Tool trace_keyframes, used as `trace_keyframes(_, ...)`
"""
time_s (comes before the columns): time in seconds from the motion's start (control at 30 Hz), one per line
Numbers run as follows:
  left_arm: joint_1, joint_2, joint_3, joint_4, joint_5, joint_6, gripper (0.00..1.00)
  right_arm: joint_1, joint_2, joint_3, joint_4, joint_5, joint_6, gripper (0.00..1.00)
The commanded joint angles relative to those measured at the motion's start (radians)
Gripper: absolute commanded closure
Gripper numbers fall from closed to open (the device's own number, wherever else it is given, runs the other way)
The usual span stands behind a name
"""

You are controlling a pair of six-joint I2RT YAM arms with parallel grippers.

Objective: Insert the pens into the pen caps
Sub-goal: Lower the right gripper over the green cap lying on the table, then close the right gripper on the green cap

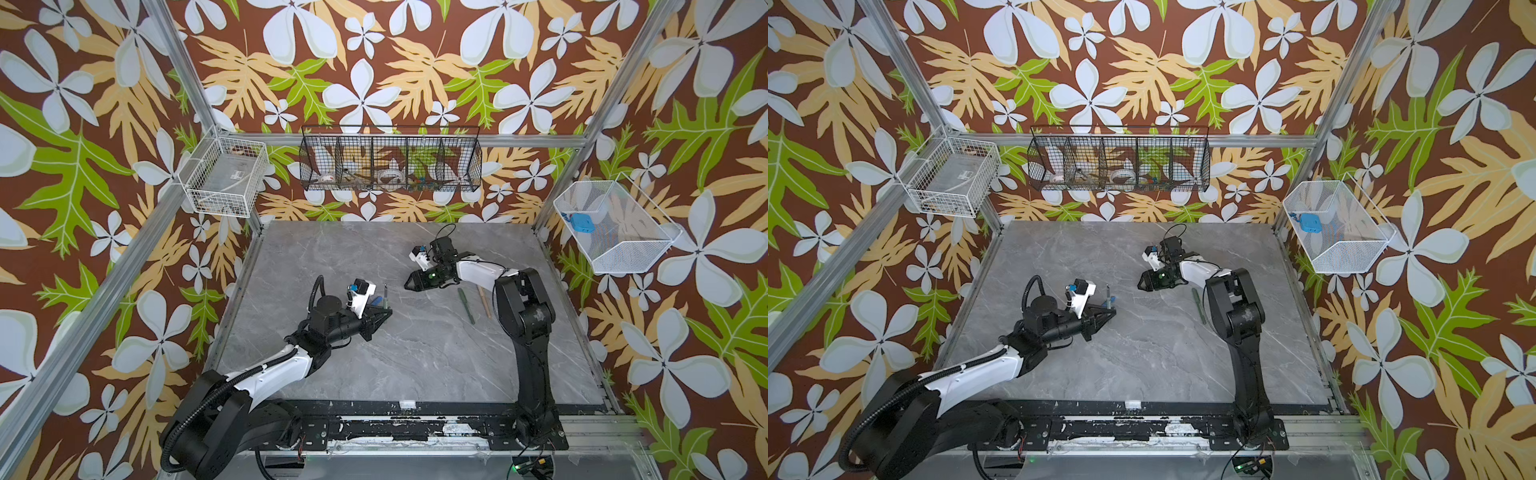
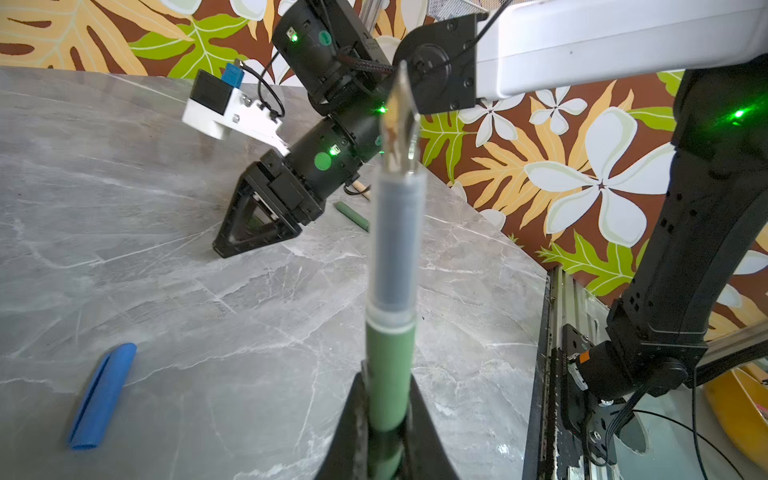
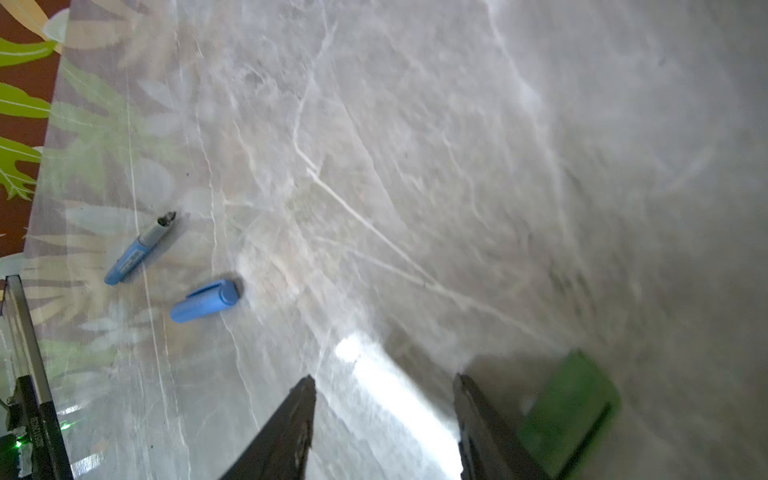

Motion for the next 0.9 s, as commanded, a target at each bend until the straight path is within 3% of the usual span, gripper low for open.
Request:
trace_keyframes(0.0, -0.001, -0.009, 0.004, 0.018, -0.005, 0.009, 1.0, 0.005, -0.049, -0.035, -0.064, 0.045, -0.001, 0.45)
trace_keyframes(0.13, -0.001, -0.016, 0.001, 0.016, -0.006, 0.011, 1.0, 0.016, -0.138, -0.044, -0.065, 0.114, 0.017, 0.45)
trace_keyframes(0.3, -0.001, -0.025, -0.001, 0.011, -0.016, 0.013, 1.0, 0.016, -0.126, 0.046, -0.218, 0.352, 0.067, 0.43)
trace_keyframes(0.47, -0.012, -0.031, -0.004, 0.01, -0.037, 0.023, 1.0, 0.028, -0.069, 0.095, -0.223, 0.424, 0.091, 0.42)
trace_keyframes(0.87, -0.036, -0.034, -0.001, -0.001, -0.062, 0.043, 1.0, 0.048, 0.116, 0.312, -0.372, 0.49, -0.002, 0.42)
